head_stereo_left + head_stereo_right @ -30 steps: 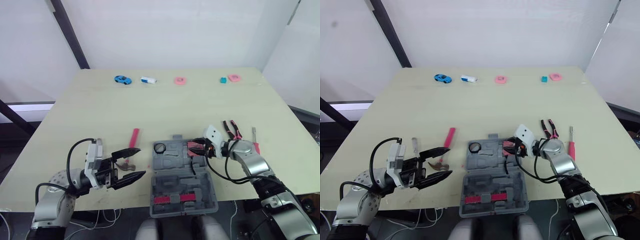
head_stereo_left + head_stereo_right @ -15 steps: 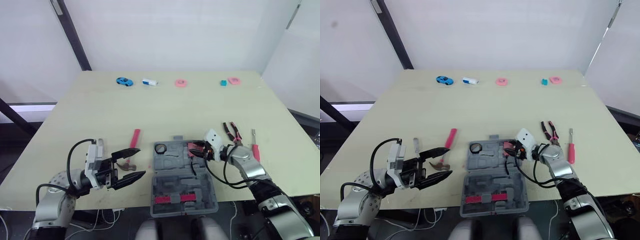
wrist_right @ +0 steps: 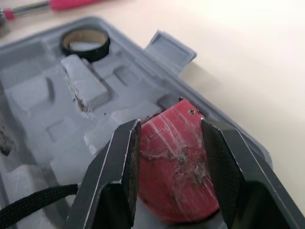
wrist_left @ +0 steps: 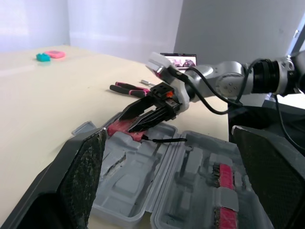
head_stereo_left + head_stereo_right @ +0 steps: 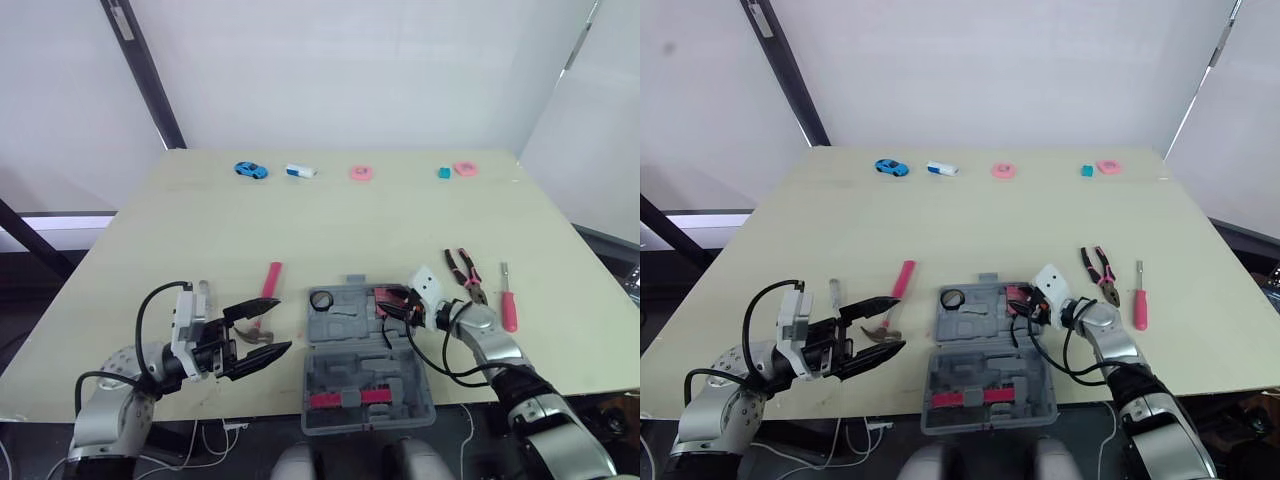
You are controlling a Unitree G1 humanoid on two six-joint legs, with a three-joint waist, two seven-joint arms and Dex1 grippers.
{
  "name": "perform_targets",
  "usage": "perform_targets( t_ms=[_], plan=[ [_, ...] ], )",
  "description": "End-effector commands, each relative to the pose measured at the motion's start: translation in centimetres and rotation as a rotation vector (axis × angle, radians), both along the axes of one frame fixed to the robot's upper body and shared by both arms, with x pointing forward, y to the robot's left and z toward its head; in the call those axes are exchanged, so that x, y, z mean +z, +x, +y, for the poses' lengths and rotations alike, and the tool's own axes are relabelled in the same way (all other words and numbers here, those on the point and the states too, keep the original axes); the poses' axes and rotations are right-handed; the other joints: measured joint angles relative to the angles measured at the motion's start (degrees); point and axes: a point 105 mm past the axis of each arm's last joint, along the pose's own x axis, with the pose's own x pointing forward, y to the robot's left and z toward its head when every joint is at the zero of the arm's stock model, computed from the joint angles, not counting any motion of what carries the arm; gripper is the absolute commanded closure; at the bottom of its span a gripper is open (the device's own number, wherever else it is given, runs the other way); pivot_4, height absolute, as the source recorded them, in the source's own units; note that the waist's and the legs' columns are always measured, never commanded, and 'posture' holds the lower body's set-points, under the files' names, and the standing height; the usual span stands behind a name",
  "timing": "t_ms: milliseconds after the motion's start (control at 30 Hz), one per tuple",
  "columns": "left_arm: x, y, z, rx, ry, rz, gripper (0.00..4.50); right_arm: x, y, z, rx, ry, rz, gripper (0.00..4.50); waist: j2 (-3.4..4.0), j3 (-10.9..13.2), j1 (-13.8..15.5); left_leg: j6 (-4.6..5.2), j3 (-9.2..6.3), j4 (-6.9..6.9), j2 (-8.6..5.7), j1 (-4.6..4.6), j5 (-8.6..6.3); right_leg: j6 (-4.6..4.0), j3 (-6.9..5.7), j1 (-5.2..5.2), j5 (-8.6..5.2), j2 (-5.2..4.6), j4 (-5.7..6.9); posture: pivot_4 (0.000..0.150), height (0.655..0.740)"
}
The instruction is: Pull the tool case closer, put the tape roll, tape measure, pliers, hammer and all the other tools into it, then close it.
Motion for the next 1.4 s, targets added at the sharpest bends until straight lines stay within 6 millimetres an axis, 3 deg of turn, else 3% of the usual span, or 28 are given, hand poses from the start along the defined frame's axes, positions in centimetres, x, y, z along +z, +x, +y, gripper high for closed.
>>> perform_targets(
  t_ms=[33, 133, 233, 367, 467, 567, 600, 700, 800, 933, 1033, 1167, 1400],
  plan=[
    [0.0, 0.2, 0.3, 0.07, -0.014, -0.005, 0.0, 2.3, 0.2, -1.1, -0.062, 0.102, -0.078, 2.43, 0.18, 0.1, 0.0, 0.0, 0.01, 0.0, 0.0, -0.08, 0.0, 0.0, 0.01, -0.07, 0.0, -0.02, 0.0, 0.15, 0.74],
    [-0.6, 0.4, 0.9, 0.149, -0.023, 0.018, 0.0, 5.1, -0.1, -2.2, -0.11, 0.172, -0.157, 2.43, 0.43, 0.5, 0.0, 0.0, 0.03, -0.02, -0.02, -0.29, 0.0, 0.02, 0.07, -0.29, 0.01, -0.06, 0.01, 0.15, 0.74],
    [-1.2, 0.4, 1.6, 0.224, -0.026, 0.039, 0.0, 6.5, -1.4, -3.4, -0.123, 0.203, -0.175, 2.43, 0.51, 0.5, 0.0, 0.0, 0.04, -0.02, -0.06, -0.33, 0.0, 0.05, 0.09, -0.34, 0.0, -0.02, 0.02, 0.15, 0.74],
    [-2.0, 0.3, 2.9, 0.332, -0.034, 0.069, 0.0, 6.6, -3.9, -6.0, -0.174, 0.188, -0.168, 2.43, 0.5, 0.6, 0.2, 0.0, 0.05, -0.16, -0.03, -0.31, 0.0, 0.1, 0.07, -0.35, -0.07, 0.0, -0.02, 0.15, 0.74],
    [-2.7, -0.3, 4.0, 0.414, -0.038, 0.098, 0.0, 5.4, -6.3, -9.7, -0.279, 0.16, -0.137, 2.43, 0.5, 0.6, 0.4, 0.0, 0.04, -0.24, -0.03, -0.34, 0.0, 0.1, 0.06, -0.37, -0.08, -0.03, -0.09, 0.15, 0.74],
    [-3.5, -1.1, 5.0, 0.468, -0.025, 0.123, 0.0, 4.5, -8.4, -12.9, -0.391, 0.114, -0.116, 1.72, 0.49, 0.7, 0.3, -0.01, 0.06, -0.33, -0.07, -0.33, -0.01, 0.16, 0.12, -0.45, -0.13, -0.23, -0.14, 0.15, 0.74],
    [-3.8, -1.4, 5.4, 0.487, -0.019, 0.135, 0.0, 4.2, -9.3, -14.1, -0.431, 0.102, -0.107, 1.11, 0.5, 0.7, 0.3, -0.02, 0.09, -0.34, -0.09, -0.33, -0.01, 0.2, 0.13, -0.48, -0.15, -0.3, -0.16, 0.15, 0.74],
    [-4.6, -2.5, 6.7, 0.541, -0.003, 0.172, 0.0, 3.7, -11.9, -16.8, -0.512, 0.075, -0.076, 0.09, 0.49, 0.7, 0.2, -0.03, 0.08, -0.35, -0.1, -0.33, -0.02, 0.23, 0.14, -0.48, -0.17, -0.4, -0.18, 0.15, 0.74],
    [-5.8, -3.7, 8.5, 0.614, 0.008, 0.221, 0.0, 3.2, -14.2, -19.2, -0.587, 0.044, -0.045, 0.09, 0.48, 0.7, 0.1, -0.07, 0.06, -0.45, -0.08, -0.33, -0.05, 0.27, 0.11, -0.5, -0.19, -0.65, -0.27, 0.15, 0.74],
    [-6.7, -4.6, 9.6, 0.631, 0.04, 0.247, 0.0, 2.7, -15.5, -21.1, -0.641, 0.03, -0.022, 0.09, 0.39, 0.8, -0.1, -0.32, 0.03, -0.46, -0.06, -0.32, -0.2, 0.27, -0.05, -0.59, -0.2, -0.84, -0.35, 0.15, 0.74],
    [-6.6, -4.5, 9.8, 0.629, 0.04, 0.239, 0.0, 2.7, -15.9, -22.0, -0.658, 0.028, -0.018, 0.09, 0.4, 0.8, 0.0, -0.35, 0.02, -0.5, -0.05, -0.34, -0.21, 0.26, -0.16, -0.6, -0.2, -1.13, -0.47, 0.15, 0.74],
    [-5.3, -3.5, 8.7, 0.594, 0.01, 0.196, 0.0, 4.1, -14.8, -20.0, -0.587, 0.07, -0.047, 0.09, 0.42, 0.8, 0.2, -0.41, 0.03, -0.77, -0.08, -0.42, -0.26, 0.26, -0.49, -0.6, -0.19, -1.28, -0.79, 0.15, 0.74],
    [-2.9, -1.4, 6.6, 0.472, 0.003, 0.121, 0.0, 6.5, -11.0, -17.0, -0.544, 0.05, -0.135, 0.09, 0.4, 0.8, 0.3, -0.23, 0.01, -0.78, -0.07, -0.49, -0.16, 0.26, -0.76, -0.6, -0.18, -0.87, -0.82, 0.15, 0.74]
  ],
)
